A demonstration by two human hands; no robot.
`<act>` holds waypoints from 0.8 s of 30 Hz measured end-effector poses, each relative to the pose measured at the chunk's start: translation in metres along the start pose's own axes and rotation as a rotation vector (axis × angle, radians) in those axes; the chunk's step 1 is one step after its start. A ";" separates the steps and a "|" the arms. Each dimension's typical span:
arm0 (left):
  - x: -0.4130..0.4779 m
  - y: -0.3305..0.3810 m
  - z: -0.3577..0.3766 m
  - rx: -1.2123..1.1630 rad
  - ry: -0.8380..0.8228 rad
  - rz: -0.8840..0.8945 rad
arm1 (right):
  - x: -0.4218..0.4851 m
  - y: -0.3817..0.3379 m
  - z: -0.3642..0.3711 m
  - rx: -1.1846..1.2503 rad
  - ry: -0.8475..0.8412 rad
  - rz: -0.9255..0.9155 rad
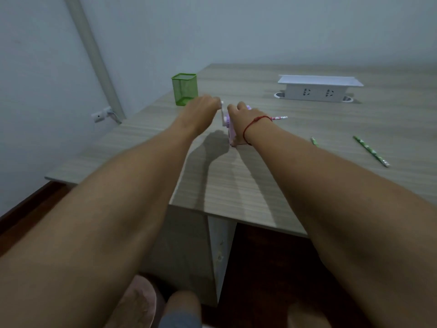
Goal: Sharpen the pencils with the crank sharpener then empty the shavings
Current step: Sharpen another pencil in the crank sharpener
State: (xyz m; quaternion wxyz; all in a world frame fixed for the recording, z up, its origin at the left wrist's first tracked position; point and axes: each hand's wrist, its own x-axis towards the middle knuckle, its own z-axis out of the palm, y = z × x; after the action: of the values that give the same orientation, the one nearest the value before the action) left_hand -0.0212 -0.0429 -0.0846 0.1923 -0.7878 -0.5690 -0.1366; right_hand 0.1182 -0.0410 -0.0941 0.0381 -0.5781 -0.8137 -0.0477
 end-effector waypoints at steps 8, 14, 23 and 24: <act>-0.043 0.011 0.007 -0.146 0.159 0.101 | 0.001 -0.004 0.002 0.049 0.016 0.046; -0.057 0.020 0.034 -0.206 -0.046 -0.023 | 0.001 -0.005 0.002 0.042 0.023 0.039; -0.020 0.012 0.042 -0.112 -0.264 -0.065 | -0.001 0.003 0.002 0.015 0.047 -0.028; -0.014 0.010 0.041 -0.080 -0.268 -0.068 | 0.000 0.003 0.002 0.010 0.045 -0.028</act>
State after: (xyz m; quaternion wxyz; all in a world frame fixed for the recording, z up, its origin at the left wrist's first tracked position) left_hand -0.0166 -0.0384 -0.1279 0.0783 -0.7863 -0.6100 -0.0592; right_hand 0.1207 -0.0394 -0.0961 0.0585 -0.5651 -0.8209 -0.0574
